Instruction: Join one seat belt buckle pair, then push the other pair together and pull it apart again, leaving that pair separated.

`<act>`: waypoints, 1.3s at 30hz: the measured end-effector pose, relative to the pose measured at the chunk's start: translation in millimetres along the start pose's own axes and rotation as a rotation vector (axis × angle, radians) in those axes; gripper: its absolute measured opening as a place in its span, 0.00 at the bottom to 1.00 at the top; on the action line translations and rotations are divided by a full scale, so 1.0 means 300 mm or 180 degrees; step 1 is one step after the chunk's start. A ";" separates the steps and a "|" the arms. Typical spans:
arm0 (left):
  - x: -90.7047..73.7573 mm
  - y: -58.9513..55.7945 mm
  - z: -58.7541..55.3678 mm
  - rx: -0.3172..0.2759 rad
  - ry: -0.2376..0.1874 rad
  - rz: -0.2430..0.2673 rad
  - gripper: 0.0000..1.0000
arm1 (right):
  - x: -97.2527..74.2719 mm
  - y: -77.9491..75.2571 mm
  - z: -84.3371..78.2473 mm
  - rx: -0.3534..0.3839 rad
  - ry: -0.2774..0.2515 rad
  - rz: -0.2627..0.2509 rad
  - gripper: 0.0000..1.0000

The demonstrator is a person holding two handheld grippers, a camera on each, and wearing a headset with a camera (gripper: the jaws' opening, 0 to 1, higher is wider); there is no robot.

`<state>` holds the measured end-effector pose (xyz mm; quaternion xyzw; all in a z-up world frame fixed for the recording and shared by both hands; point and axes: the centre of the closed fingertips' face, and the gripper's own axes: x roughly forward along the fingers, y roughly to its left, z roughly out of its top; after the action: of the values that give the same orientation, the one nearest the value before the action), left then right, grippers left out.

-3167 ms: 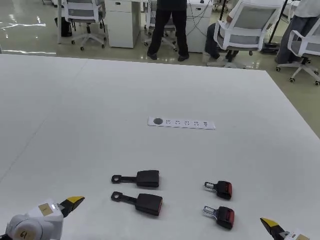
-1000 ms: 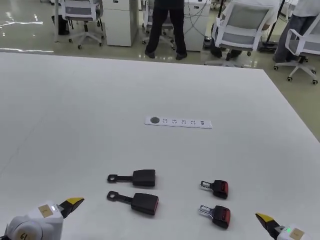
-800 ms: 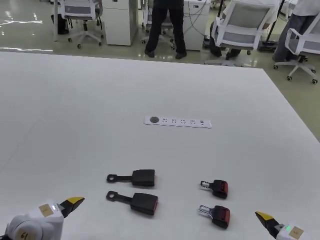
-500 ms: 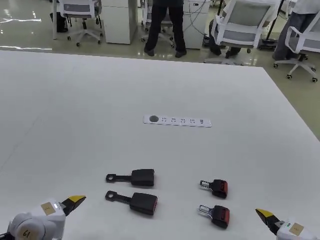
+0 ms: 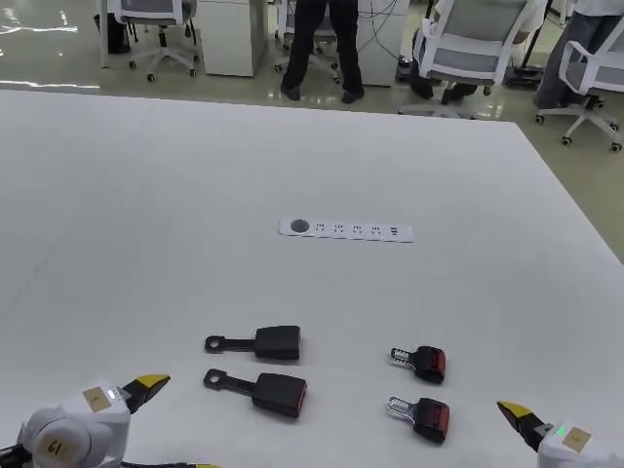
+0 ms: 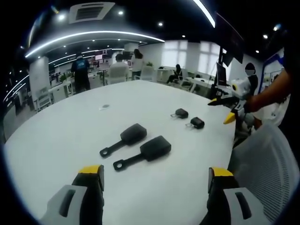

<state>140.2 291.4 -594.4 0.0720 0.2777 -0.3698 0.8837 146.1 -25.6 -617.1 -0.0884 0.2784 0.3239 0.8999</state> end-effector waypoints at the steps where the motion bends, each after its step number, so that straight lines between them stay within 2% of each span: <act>1: 0.002 0.008 -0.003 0.0000 0.0003 -0.0004 0.94 | 0.002 -0.001 0.001 -0.0003 0.0004 0.0000 0.96; 16: 0.049 0.016 0.020 0.0067 0.0062 -0.0045 0.94 | 0.020 -0.019 0.001 0.0011 0.0039 0.0018 0.95; 20: 0.061 0.021 0.016 0.0076 0.0084 -0.0076 0.93 | 0.028 -0.027 -0.003 0.0009 0.0061 0.0028 0.95; 24: 0.076 0.018 0.030 0.0089 0.0093 -0.0091 0.93 | 0.036 -0.033 -0.004 0.0011 0.0080 0.0042 0.94; 30: 0.098 0.030 0.018 0.0115 0.0125 -0.0126 0.92 | 0.052 -0.031 -0.009 0.0029 0.0095 0.0070 0.93; 34: 0.112 0.030 0.015 0.0126 0.0151 -0.0140 0.92 | 0.064 -0.025 -0.016 0.0039 0.0113 0.0095 0.93; 36: 0.125 0.018 0.029 0.0123 0.0155 -0.0154 0.92 | 0.070 -0.024 -0.021 0.0047 0.0128 0.0108 0.93; 39: 0.132 0.008 0.029 0.0131 0.0180 -0.0171 0.92 | 0.085 -0.031 -0.034 0.0057 0.0131 0.0124 0.92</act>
<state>168.5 266.0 -608.8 0.0931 0.2968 -0.3968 0.8636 163.8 -22.6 -639.9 -0.0815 0.3014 0.3370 0.8882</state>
